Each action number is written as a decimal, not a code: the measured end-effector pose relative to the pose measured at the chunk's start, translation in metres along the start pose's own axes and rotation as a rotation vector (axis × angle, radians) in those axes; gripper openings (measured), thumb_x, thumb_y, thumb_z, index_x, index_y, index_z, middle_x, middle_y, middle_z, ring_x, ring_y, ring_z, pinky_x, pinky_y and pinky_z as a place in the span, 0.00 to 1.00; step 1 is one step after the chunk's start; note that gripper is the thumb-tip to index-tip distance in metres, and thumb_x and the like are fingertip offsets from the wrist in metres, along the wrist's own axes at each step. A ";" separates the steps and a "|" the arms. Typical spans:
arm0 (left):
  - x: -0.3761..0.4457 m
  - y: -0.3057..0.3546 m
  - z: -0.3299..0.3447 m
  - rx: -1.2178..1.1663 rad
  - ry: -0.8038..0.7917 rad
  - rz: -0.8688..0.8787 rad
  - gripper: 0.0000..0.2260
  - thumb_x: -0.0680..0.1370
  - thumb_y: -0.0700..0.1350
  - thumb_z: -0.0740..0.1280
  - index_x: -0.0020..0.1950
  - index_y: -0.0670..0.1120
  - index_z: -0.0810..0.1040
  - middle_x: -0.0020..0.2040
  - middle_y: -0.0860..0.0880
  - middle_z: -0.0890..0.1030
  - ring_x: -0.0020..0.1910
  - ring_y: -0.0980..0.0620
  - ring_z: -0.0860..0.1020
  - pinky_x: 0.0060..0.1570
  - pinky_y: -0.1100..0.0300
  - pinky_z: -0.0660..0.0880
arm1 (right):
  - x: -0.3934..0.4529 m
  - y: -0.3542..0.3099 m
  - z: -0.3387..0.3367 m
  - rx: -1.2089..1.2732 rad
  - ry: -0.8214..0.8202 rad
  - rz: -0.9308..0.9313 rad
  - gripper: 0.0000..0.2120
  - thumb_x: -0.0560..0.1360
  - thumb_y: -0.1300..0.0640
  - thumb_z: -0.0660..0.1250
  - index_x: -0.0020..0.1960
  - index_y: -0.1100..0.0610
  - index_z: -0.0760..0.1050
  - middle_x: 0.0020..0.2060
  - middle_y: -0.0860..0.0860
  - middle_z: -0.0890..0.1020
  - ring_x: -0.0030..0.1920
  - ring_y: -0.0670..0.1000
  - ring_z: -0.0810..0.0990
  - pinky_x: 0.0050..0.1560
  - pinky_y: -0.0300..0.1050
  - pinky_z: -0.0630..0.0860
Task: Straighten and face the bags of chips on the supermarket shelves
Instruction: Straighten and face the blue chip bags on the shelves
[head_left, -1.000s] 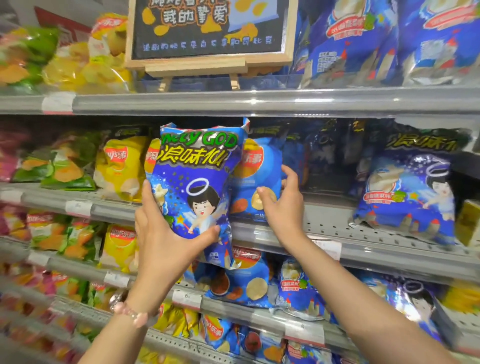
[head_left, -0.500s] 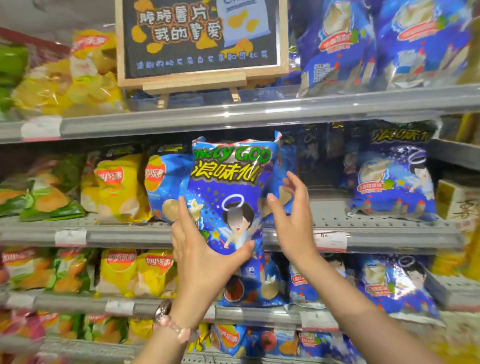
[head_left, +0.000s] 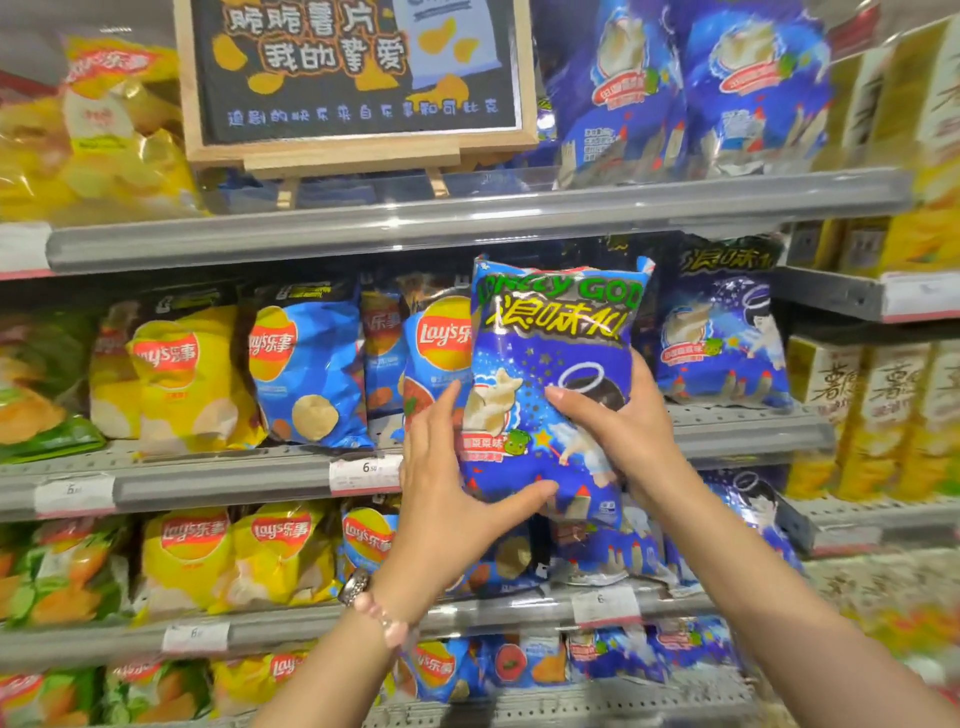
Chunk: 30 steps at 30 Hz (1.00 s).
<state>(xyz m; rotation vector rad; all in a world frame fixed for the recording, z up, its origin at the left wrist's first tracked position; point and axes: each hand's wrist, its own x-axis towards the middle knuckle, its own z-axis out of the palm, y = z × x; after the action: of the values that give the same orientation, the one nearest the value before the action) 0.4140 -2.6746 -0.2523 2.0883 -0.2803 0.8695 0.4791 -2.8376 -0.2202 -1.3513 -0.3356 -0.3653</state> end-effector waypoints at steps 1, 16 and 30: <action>0.006 -0.004 0.000 -0.001 0.000 0.012 0.46 0.59 0.70 0.71 0.72 0.60 0.57 0.64 0.55 0.64 0.66 0.63 0.63 0.67 0.66 0.61 | 0.005 -0.003 -0.012 -0.001 0.040 0.001 0.31 0.62 0.61 0.78 0.62 0.57 0.71 0.51 0.52 0.84 0.48 0.48 0.83 0.47 0.44 0.80; 0.093 -0.083 0.027 0.029 0.206 -0.078 0.55 0.60 0.61 0.78 0.78 0.55 0.49 0.66 0.56 0.60 0.69 0.56 0.61 0.61 0.78 0.53 | 0.093 -0.006 -0.081 -0.204 0.033 -0.094 0.20 0.66 0.61 0.77 0.55 0.56 0.76 0.48 0.54 0.84 0.46 0.51 0.82 0.50 0.48 0.79; 0.075 -0.079 0.007 0.366 0.511 -0.001 0.46 0.65 0.69 0.70 0.73 0.44 0.60 0.65 0.41 0.68 0.65 0.43 0.66 0.65 0.44 0.65 | 0.129 0.036 -0.075 -0.244 -0.102 -0.096 0.15 0.71 0.55 0.74 0.54 0.50 0.74 0.47 0.46 0.82 0.42 0.35 0.81 0.39 0.28 0.74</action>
<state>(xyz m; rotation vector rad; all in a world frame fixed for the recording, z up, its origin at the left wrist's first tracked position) 0.5101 -2.6228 -0.2536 2.0950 0.1647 1.5013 0.6125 -2.9123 -0.2098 -1.6001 -0.4526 -0.4286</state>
